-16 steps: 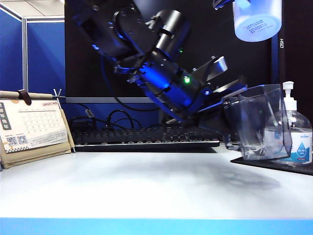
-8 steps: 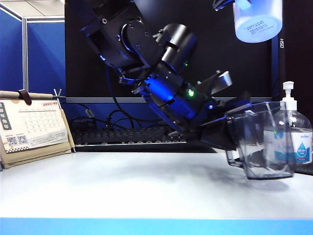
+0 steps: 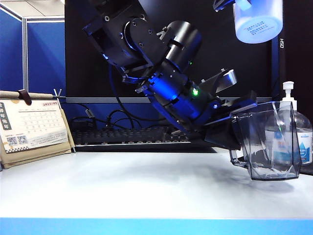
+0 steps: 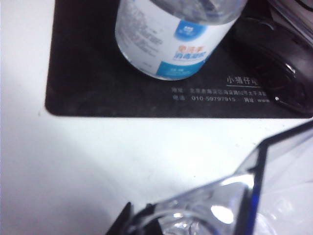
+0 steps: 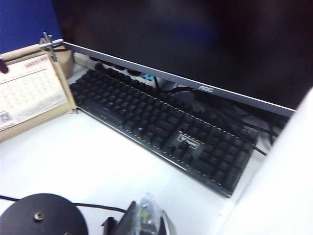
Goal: Swap the positions of the transparent plastic cup and the white ceramic cup.
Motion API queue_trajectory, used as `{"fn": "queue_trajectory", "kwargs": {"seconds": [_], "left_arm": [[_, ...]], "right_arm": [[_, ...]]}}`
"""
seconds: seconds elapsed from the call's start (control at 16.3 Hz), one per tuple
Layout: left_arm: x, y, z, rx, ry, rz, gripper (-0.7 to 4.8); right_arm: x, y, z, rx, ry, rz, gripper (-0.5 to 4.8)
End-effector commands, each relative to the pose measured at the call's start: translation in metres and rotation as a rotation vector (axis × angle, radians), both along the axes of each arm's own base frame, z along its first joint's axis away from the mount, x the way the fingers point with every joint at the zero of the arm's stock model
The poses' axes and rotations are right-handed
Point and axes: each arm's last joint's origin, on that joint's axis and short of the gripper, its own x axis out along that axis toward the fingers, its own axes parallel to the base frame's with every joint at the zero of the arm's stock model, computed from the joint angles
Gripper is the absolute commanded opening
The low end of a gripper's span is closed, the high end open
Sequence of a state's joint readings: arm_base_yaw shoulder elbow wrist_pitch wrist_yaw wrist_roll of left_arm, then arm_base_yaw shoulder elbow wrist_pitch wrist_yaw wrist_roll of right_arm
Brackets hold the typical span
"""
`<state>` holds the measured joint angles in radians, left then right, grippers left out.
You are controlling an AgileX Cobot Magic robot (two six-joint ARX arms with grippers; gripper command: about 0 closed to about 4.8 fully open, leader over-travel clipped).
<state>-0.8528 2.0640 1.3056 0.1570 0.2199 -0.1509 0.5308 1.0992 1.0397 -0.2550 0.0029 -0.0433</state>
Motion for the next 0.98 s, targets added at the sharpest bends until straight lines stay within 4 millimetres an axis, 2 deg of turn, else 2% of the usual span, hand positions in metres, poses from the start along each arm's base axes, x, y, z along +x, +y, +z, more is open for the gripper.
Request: {"fn": "queue_trajectory", "kwargs": {"seconds": [0.06,0.12,0.31,0.43,0.55,0.98], "left_arm": [[0.0,-0.003,0.006,-0.023,-0.045,-0.019,-0.04],[0.0,-0.003,0.006,-0.024,-0.046,-0.019,0.07],[0.0,-0.003,0.006,-0.025,-0.046,-0.019,0.89],[0.0,-0.003,0.006,-0.025,-0.043,-0.018,0.94],[-0.001,-0.003,0.005,-0.019,-0.038,-0.017,1.74],[-0.003,0.004,-0.004,0.101,0.005,0.017,1.89]], "right_arm": [[-0.001,0.0,0.011,0.026,-0.067,0.009,-0.06],[-0.001,0.0,0.011,0.026,-0.066,0.009,-0.06],[-0.002,-0.001,0.011,0.027,-0.067,0.009,-0.06],[-0.002,-0.001,0.011,0.029,-0.069,0.009,-0.06],[-0.003,-0.002,0.013,0.031,-0.074,0.009,-0.06],[-0.005,-0.002,0.014,0.036,-0.074,0.009,-0.06]]}}
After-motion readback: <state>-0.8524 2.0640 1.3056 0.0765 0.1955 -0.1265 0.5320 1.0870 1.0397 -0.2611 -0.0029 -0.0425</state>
